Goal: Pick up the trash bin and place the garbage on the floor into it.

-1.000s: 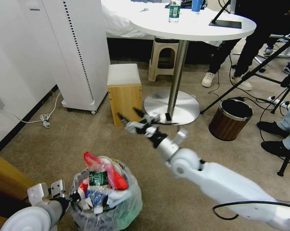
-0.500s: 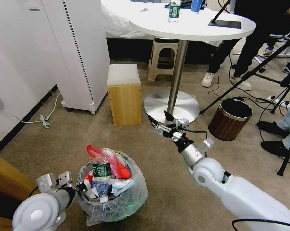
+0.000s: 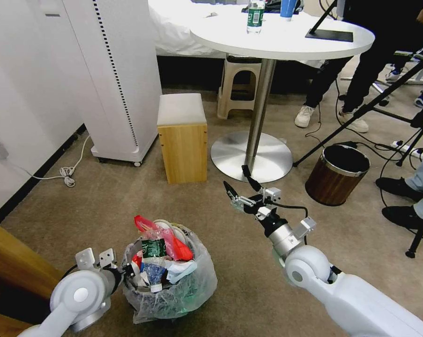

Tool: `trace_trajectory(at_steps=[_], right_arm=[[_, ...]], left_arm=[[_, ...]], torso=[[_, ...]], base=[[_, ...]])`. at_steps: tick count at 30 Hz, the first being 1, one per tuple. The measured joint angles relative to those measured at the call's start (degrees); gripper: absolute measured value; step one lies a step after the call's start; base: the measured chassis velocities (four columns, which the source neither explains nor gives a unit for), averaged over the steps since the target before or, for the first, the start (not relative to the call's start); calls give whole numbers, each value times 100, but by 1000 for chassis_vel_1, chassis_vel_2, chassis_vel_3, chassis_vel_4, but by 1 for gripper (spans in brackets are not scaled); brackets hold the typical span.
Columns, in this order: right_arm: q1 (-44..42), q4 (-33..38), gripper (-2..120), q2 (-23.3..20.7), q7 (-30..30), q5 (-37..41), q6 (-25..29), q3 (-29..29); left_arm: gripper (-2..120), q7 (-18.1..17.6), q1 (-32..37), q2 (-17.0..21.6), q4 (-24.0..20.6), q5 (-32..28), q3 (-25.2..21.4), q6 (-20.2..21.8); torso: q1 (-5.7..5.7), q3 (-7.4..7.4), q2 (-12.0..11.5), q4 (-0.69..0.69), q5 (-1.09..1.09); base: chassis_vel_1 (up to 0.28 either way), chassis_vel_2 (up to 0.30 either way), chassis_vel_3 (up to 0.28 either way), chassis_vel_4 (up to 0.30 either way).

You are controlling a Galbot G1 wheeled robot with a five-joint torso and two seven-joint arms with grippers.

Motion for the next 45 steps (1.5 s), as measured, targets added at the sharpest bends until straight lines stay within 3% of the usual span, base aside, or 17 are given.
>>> trace_trajectory(at_steps=[11, 18, 28, 31, 35, 37, 45], right_arm=[[-177, -85, 100, 51, -10, -88, 48, 118], [-324, -102, 100, 96, -40, -188, 91, 173], [-480, -37, 100, 131, -48, -281, 136, 185], [-582, 8, 100, 87, -63, -319, 140, 258], [-620, 12, 100, 62, -69, -349, 140, 292], [-701, 10, 100, 55, -80, -385, 148, 353], [-891, 26, 100, 28, -76, -522, 147, 558]], left_arm=[[1, -78, -79, -73, 138, 29, 71, 201], [29, -374, 27, 90, -113, -162, 30, 101], [62, -404, 338, 137, -453, -144, -266, 70], [80, -400, 450, 145, -618, -163, -400, 72], [86, -396, 559, 224, -750, -191, -501, 98], [98, -396, 698, 295, -907, -276, -668, 140], [113, -371, 899, 289, -1159, -286, -914, 147]], torso=[[-1, 0, 2, -2, 0], [0, 7, -6, -8, -22], [0, 4, -5, -2, -8], [0, 3, -4, -2, -7], [0, 3, -3, -2, -6], [0, 2, -3, -2, -5], [0, 2, -2, -2, -6]], base=[[0, 0, 0, 0], [0, 0, 0, 0], [0, 0, 0, 0], [0, 0, 0, 0], [0, 0, 0, 0], [0, 0, 0, 0], [0, 0, 0, 0]])
